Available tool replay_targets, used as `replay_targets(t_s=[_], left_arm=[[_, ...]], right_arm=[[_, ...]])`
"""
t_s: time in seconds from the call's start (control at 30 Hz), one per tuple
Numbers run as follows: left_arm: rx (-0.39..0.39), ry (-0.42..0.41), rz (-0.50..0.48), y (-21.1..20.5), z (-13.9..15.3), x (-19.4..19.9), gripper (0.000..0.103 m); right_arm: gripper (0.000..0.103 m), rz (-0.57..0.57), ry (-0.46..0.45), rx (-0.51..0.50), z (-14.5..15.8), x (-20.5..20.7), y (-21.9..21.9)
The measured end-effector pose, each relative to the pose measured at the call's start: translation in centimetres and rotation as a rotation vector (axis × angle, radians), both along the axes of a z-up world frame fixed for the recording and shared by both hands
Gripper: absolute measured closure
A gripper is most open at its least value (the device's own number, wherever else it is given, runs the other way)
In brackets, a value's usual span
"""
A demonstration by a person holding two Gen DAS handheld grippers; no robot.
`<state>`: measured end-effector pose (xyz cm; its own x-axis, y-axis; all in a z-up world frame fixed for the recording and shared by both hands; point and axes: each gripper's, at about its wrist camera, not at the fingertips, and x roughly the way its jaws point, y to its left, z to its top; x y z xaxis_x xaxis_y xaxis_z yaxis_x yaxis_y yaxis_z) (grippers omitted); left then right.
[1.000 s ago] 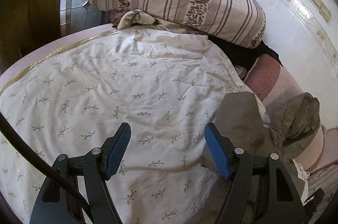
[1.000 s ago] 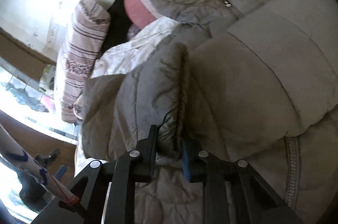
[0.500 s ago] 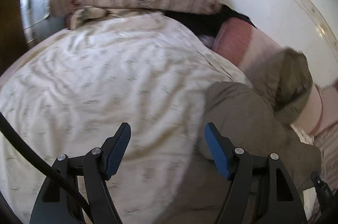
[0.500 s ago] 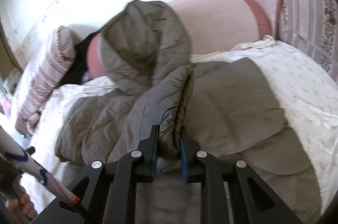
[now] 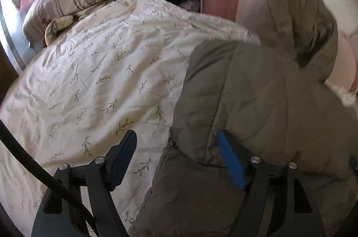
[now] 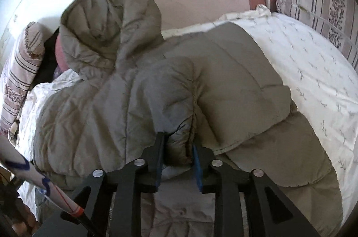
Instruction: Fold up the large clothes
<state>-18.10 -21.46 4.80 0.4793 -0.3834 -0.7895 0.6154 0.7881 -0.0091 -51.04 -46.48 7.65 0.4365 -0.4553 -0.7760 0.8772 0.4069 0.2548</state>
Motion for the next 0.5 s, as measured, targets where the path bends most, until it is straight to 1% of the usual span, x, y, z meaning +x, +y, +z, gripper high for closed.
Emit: replay_targets(t_s=[0.1, 0.23, 0.27, 0.3, 0.37, 0.43, 0.5], left_arm=[[0.027, -0.042, -0.014, -0.2, 0.0, -0.6, 0.027], [0.022, -0.058, -0.025, 0.2, 0.8, -0.9, 0.027], [0.011, -0.057, -0.026, 0.3, 1.3, -0.8, 0.027], [-0.017, -0.06, -0.025, 0.7, 2.0, -0.9, 0.027], [-0.071, -0.088, -0.009, 1.4, 3.4, -1.2, 0.027], [-0.111, -0.115, -0.003, 1.7, 4.3, -1.5, 0.027], [-0.124, -0.12, -0.011, 1.6, 4.5, -1.8, 0.027]], right_arm=[[0.073, -0.001, 0.013, -0.01, 0.1, 0.0, 0.3], [0.073, -0.028, 0.027, -0.045, 1.7, -0.4, 1.2], [0.072, -0.043, 0.032, -0.071, 2.2, -0.7, 1.5], [0.072, -0.068, 0.037, -0.124, 3.3, -1.0, 2.1], [0.069, -0.085, 0.023, -0.19, 4.5, -1.1, 3.0], [0.067, -0.054, -0.009, -0.257, 5.4, -0.6, 4.1], [0.067, 0.014, -0.025, -0.29, 5.3, 0.8, 5.2]])
